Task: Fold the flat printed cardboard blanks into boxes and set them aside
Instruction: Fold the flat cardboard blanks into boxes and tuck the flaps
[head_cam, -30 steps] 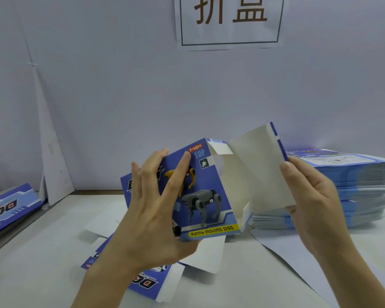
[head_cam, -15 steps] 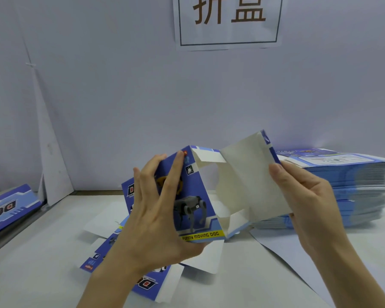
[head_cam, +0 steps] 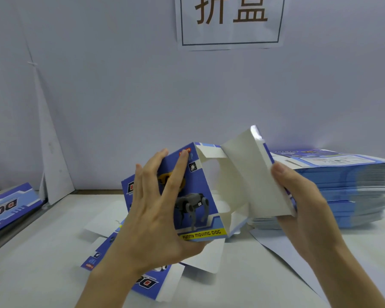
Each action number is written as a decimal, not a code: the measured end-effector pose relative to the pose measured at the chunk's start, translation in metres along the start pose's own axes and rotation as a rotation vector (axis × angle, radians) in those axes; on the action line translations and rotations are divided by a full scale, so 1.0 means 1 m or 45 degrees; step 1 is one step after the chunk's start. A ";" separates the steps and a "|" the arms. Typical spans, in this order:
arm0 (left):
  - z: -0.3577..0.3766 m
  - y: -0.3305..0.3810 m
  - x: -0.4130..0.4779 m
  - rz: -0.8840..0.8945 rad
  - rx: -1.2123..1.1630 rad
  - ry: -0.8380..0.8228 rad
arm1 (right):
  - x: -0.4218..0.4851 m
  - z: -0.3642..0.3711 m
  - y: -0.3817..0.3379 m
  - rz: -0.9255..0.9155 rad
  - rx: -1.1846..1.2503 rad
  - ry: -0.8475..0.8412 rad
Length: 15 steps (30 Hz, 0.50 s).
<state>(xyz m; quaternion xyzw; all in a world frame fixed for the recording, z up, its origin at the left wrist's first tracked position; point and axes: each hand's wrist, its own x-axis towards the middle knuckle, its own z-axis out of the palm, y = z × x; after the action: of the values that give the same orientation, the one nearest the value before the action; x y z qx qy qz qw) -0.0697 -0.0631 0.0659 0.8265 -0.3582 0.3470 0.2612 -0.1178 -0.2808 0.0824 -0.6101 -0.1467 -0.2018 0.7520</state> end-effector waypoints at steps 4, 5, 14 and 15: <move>0.006 0.004 -0.001 -0.002 0.061 0.000 | -0.004 0.015 0.007 0.071 0.113 -0.214; 0.009 0.006 -0.002 0.003 0.086 0.004 | -0.006 0.021 0.009 0.050 0.053 -0.219; 0.011 0.005 0.000 0.046 0.137 0.078 | -0.010 0.038 0.020 -0.120 -0.108 -0.183; 0.011 0.005 0.000 0.060 0.144 0.083 | -0.010 0.038 0.020 -0.141 -0.138 -0.171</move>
<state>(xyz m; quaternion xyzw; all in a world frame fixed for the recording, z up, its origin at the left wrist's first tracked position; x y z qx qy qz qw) -0.0696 -0.0736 0.0602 0.8195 -0.3487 0.3994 0.2174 -0.1160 -0.2391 0.0680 -0.6529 -0.2192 -0.2096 0.6941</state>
